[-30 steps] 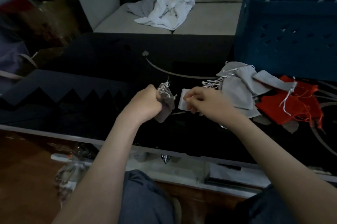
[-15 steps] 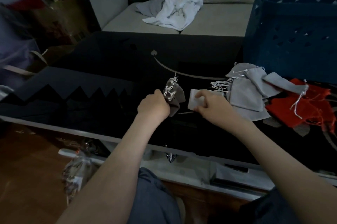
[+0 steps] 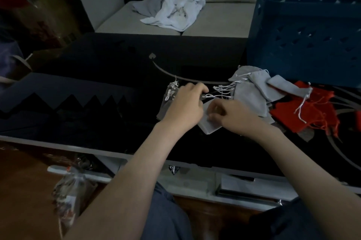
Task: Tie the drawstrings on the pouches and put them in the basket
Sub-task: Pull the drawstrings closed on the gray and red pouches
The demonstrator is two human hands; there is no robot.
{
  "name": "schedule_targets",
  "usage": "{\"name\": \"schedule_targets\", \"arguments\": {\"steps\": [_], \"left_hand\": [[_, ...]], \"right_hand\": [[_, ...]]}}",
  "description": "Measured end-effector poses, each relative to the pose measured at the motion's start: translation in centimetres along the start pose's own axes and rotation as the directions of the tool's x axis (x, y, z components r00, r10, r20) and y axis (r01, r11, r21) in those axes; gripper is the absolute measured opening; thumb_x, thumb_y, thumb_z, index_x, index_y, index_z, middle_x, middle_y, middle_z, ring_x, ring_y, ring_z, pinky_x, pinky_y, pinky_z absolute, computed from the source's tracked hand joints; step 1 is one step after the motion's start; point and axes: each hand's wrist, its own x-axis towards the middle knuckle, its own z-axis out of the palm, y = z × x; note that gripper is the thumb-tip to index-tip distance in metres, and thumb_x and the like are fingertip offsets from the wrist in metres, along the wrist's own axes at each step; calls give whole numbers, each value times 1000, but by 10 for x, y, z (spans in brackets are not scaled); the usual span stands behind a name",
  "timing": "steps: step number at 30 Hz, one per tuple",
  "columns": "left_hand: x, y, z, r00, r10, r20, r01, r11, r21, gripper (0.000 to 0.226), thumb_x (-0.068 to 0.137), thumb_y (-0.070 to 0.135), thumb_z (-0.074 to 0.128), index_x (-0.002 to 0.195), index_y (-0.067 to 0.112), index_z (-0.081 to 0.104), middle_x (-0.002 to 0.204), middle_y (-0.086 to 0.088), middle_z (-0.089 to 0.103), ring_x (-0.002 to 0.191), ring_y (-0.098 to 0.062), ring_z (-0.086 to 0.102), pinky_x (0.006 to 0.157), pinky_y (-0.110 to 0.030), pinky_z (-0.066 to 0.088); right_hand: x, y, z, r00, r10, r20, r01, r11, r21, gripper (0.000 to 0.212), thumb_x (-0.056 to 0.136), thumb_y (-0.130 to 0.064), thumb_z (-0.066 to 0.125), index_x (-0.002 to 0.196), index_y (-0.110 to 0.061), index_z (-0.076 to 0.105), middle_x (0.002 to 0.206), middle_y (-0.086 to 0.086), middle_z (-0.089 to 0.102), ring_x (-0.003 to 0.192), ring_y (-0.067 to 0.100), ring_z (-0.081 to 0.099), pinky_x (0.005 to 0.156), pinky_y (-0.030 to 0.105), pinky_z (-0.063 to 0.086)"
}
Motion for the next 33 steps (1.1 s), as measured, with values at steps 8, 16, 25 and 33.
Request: {"name": "schedule_targets", "arguments": {"steps": [8, 16, 25, 33], "left_hand": [[9, 12, 23, 952, -229, 202, 193, 964, 182, 34, 96, 29, 44, 123, 8, 46, 116, -14, 57, 106, -34, 56, 80, -38, 45], [13, 11, 26, 926, -360, 111, 353, 933, 74, 56, 99, 49, 32, 99, 1, 62, 98, -16, 65, 99, -34, 60, 73, -32, 38], [16, 22, 17, 802, -544, 247, 579, 603, -549, 58, 98, 55, 30, 106, 9, 64, 99, -3, 66, 95, -18, 59, 82, -29, 43], [8, 28, 9, 885, -391, 254, 390, 324, -862, 29, 100, 33, 46, 91, 24, 72, 98, 5, 69, 94, -9, 59, 84, -23, 45]], "right_hand": [[-4, 31, -5, 983, 158, -96, -166, 982, -93, 24, 86, -21, 63, 106, -10, 56, 100, 4, 40, 102, 23, 45, 76, 25, 31], [-13, 28, -14, 979, 30, -200, -29, 1000, 11, 12, 83, -7, 59, 83, -16, 51, 91, 7, 55, 93, 26, 53, 74, 28, 34], [-18, 29, -33, 962, 9, -272, 103, 913, 396, 28, 89, -5, 57, 79, -31, 52, 88, -8, 57, 80, 6, 51, 75, 26, 40], [-18, 34, -35, 970, 97, -224, 24, 875, 483, 10, 90, -12, 60, 92, -21, 60, 91, 2, 66, 88, 17, 61, 77, 33, 48]]}}
